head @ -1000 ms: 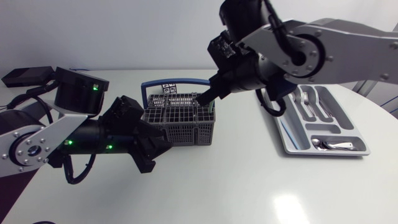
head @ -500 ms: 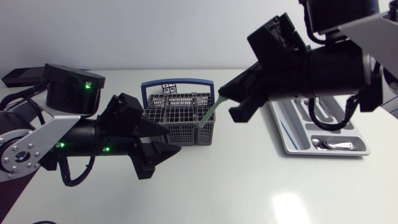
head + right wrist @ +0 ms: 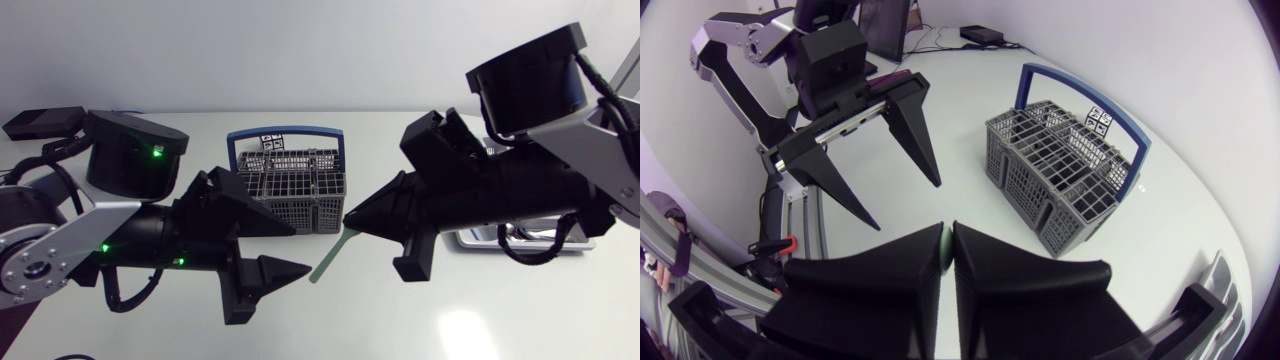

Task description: Transfer all utensils from the basket to the drawer tray.

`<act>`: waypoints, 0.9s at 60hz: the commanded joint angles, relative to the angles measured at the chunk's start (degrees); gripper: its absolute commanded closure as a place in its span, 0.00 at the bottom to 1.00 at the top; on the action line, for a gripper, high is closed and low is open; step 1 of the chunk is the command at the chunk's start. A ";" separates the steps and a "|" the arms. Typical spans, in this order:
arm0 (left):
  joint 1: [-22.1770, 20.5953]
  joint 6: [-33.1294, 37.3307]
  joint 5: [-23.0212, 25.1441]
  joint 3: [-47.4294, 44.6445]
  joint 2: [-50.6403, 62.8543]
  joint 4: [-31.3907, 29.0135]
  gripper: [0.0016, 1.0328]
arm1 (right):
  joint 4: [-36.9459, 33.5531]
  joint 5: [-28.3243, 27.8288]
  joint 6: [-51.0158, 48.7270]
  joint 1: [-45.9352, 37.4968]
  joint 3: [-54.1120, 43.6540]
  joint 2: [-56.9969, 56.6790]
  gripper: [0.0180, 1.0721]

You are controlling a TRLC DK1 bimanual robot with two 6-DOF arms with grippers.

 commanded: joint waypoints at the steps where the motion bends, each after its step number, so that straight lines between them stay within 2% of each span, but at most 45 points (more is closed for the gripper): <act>1: -0.93 1.16 1.66 -0.41 1.87 -0.62 0.25 | 0.30 -1.81 -0.13 -0.46 -1.65 -0.58 0.94; 14: -2.34 0.90 3.68 0.83 4.33 -1.41 0.26 | 1.09 -4.80 0.92 0.15 -1.73 -0.75 0.94; 25: -2.51 0.81 6.31 2.58 5.82 -2.03 0.41 | 1.88 -5.41 1.18 0.15 -2.44 -0.93 0.94; 35: -2.60 0.63 7.81 3.02 6.44 -2.03 0.48 | 2.15 -5.85 1.18 0.15 -2.79 -1.28 0.94; 38: -2.60 0.63 8.25 3.20 6.61 -2.03 0.55 | 2.23 -6.03 1.18 0.24 -2.79 -1.28 0.94; 45: -2.69 0.63 9.04 3.55 7.05 -2.12 0.64 | 2.32 -6.29 1.27 0.24 -2.88 -1.72 0.95; 54: -3.04 0.46 9.65 3.90 7.58 -2.38 0.70 | 3.03 -7.08 1.80 0.42 -3.14 -1.89 0.94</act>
